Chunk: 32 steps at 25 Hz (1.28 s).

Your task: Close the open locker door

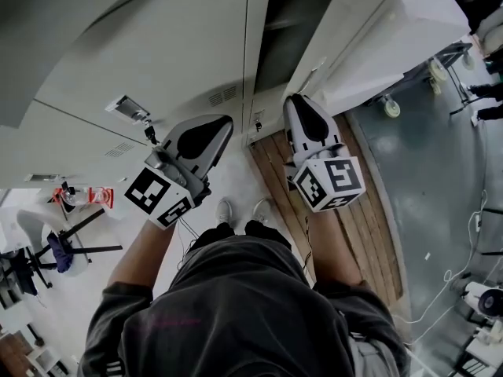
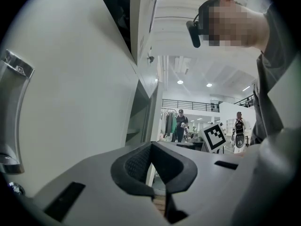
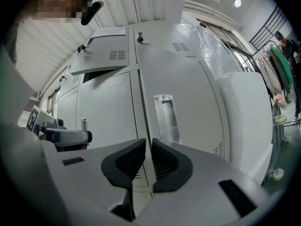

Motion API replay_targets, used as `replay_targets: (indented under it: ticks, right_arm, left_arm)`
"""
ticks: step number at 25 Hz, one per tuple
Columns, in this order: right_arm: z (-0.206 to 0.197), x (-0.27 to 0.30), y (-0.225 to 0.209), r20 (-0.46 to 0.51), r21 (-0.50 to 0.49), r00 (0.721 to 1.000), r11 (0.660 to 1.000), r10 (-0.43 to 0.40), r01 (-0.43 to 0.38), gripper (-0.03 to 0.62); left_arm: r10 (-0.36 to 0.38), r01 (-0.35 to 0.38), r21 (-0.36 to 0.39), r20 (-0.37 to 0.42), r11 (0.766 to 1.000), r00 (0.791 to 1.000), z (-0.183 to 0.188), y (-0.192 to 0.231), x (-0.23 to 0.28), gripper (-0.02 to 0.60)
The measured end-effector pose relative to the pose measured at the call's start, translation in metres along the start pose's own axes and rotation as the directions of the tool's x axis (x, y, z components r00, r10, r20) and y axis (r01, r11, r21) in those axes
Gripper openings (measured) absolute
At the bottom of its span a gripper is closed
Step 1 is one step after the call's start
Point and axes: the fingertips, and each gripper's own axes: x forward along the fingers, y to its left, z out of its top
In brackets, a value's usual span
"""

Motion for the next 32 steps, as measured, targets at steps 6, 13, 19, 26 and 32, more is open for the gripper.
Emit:
replay_targets:
  ticks: [6,13,19,26,32]
  right_arm:
    - [-0.003,0.018,0.003,-0.018,0.002,0.998,0.998,0.056,-0.056,0.051]
    - [-0.006,0.035,0.004,-0.034,0.005,0.993,0.994,0.114,-0.114,0.051]
    - [-0.010,0.050,0.003,-0.048,0.013,0.988,0.989,0.148,-0.147,0.049]
    - [-0.013,0.067,0.002,-0.056,0.023,0.981,0.983,0.184,-0.183,0.049]
    - [-0.015,0.079,0.003,-0.059,0.027,0.977,0.979,0.203,-0.201,0.049]
  left_arm:
    - [0.041,-0.041,0.000,0.002,0.999,0.999,0.001,0.010,0.001,0.011]
    - [0.081,-0.081,0.001,0.004,0.997,0.997,0.000,0.019,0.003,0.011]
    - [0.118,-0.118,-0.001,0.006,0.993,0.993,-0.001,0.027,0.005,0.011]
    - [0.149,-0.149,-0.003,0.004,0.989,0.989,-0.003,0.035,0.009,0.011]
    - [0.175,-0.175,-0.005,0.005,0.985,0.985,-0.004,0.042,0.007,0.011]
